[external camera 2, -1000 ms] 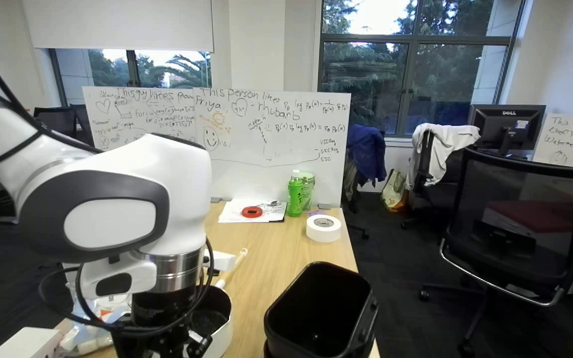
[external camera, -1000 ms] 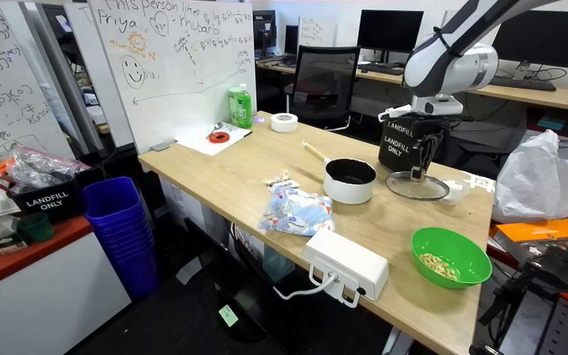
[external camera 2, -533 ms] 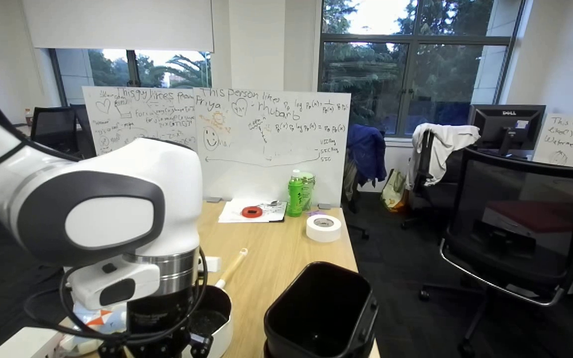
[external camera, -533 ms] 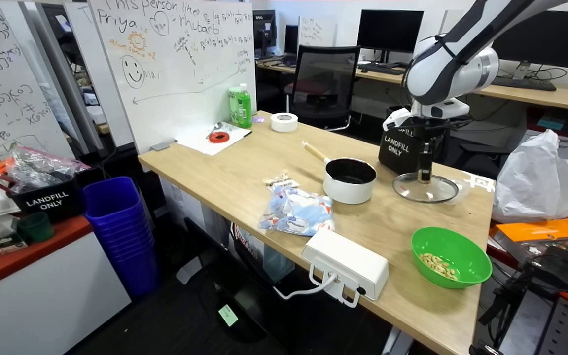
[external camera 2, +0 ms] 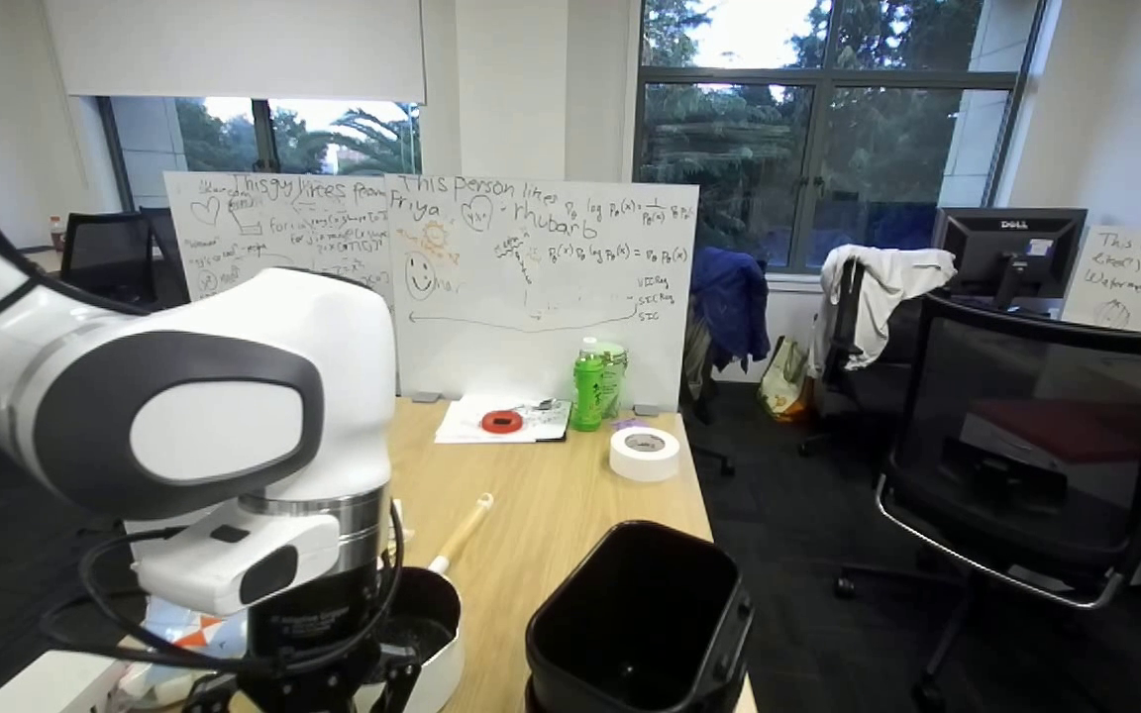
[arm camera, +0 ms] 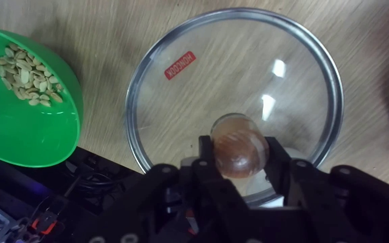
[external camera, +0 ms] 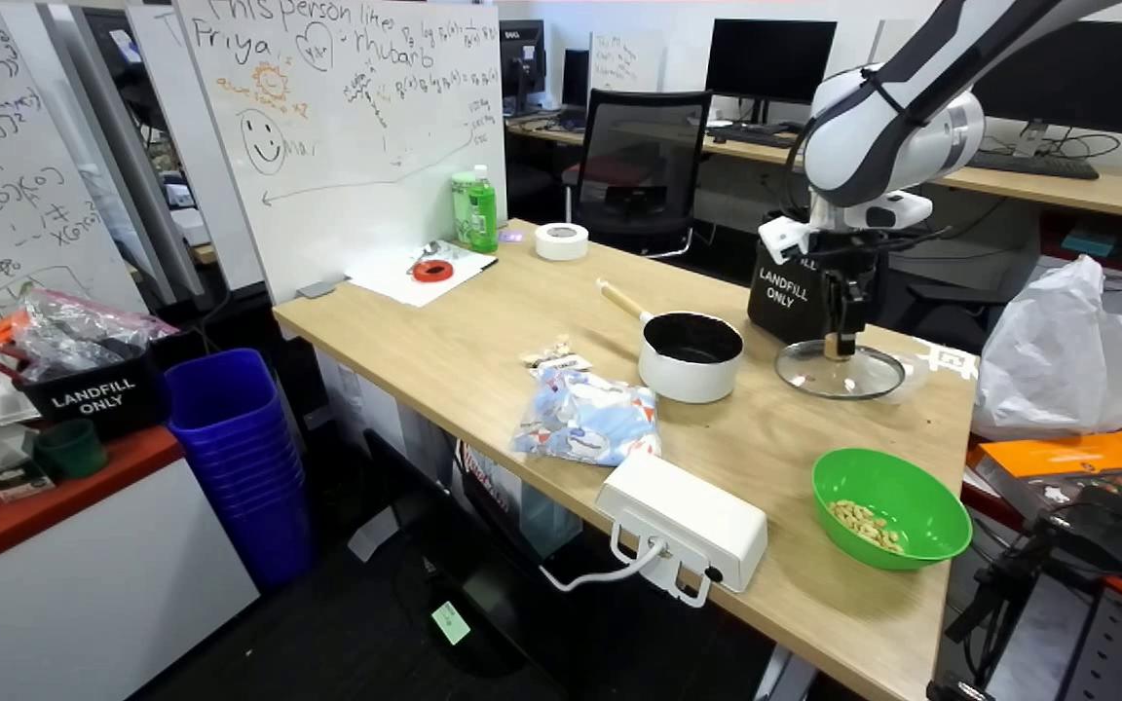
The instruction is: Take the lid off the pot and put it on the table
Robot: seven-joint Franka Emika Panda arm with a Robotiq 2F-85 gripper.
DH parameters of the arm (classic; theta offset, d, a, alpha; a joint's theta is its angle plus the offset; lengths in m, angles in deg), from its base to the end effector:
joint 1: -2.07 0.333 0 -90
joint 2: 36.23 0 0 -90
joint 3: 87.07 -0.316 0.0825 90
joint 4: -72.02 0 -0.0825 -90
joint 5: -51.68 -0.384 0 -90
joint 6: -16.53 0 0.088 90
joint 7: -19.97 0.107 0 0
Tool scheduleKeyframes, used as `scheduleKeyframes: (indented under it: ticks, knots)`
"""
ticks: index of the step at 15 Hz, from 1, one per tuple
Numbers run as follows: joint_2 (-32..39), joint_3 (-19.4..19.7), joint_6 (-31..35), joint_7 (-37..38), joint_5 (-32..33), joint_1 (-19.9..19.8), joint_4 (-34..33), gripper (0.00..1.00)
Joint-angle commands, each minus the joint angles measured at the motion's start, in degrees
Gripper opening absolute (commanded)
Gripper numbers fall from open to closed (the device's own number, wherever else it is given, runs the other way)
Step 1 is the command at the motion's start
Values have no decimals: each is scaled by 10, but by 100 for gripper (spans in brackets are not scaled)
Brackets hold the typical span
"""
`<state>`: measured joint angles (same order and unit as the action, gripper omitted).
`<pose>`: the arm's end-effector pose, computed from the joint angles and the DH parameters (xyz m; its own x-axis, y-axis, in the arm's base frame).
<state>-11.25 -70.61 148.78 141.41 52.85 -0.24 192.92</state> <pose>0.5244 -0.1808 0.1980 -0.7216 -0.6540 0.2270 -0.6458 0.7541 0.1196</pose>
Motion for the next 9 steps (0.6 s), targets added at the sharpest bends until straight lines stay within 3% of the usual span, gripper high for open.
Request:
scheduleKeyframes:
  ticks: [1,4,5,9]
  knots:
    - [-1,-6,-2,0,3,-7,-2,40]
    - [-1,-7,-2,-2,3,-8,-2,40]
    - [-1,-7,-2,-2,3,-8,-2,15]
    - [8,-11,30,-5,12,2,23,15]
